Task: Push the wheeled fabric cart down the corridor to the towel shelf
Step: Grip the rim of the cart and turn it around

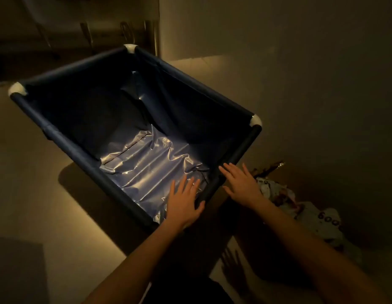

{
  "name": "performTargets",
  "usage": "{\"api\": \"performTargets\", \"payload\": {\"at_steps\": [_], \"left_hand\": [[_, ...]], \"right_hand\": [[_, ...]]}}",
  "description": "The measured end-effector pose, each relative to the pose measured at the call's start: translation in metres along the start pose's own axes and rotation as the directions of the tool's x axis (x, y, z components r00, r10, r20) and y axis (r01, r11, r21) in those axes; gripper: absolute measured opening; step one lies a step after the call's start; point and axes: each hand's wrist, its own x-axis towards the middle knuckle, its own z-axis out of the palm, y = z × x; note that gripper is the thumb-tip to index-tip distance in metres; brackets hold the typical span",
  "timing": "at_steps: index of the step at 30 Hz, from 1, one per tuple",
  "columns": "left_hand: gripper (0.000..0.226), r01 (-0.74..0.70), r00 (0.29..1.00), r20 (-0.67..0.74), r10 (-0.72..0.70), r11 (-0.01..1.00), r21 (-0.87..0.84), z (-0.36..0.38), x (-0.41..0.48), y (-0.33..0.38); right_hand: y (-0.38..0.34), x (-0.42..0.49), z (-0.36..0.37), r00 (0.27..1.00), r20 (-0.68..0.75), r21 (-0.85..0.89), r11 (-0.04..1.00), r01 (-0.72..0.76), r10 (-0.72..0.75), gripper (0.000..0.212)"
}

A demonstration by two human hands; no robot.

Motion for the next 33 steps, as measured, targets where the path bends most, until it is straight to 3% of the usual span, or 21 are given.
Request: {"api": "performTargets", "payload": {"at_steps": [6, 10, 16, 23, 30, 33], "left_hand": [[0.079, 0.055, 0.99, 0.13, -0.053, 0.998, -0.014, 0.027, -0.014, 0.012], [0.069, 0.158, 0.987, 0.05, -0.153, 0.982, -0.101, 0.031, -0.01, 0.028], [0.058, 0.182, 0.983, 0.004, -0.182, 0.976, -0.122, 0.037, -0.009, 0.025], [0.052, 0.174, 0.984, -0.009, -0.177, 0.976, -0.132, 0.03, -0.026, 0.004], [0.05, 0.09, 0.994, -0.044, -0.098, 0.984, -0.154, 0.009, -0.071, -0.052], [0.051, 0.055, 0.998, -0.018, -0.058, 0.989, -0.137, -0.001, -0.09, -0.083]], "right_hand": [[0.015, 0.026, 0.019, 0.966, 0.188, -0.04, 0.981, 0.19, -0.18, 0.056], [0.035, 0.041, 0.024, 0.907, 0.292, -0.067, 0.94, 0.335, -0.303, 0.069], [0.047, 0.06, 0.04, 0.87, 0.176, -0.117, 0.868, 0.483, -0.46, 0.069], [0.022, 0.053, 0.059, 0.897, 0.017, -0.095, 0.893, 0.441, -0.441, 0.06], [-0.046, 0.043, 0.064, 0.916, -0.005, -0.06, 0.915, 0.399, -0.4, 0.059], [-0.065, 0.052, 0.062, 0.88, -0.002, -0.004, 0.88, 0.475, -0.475, 0.063]]}}
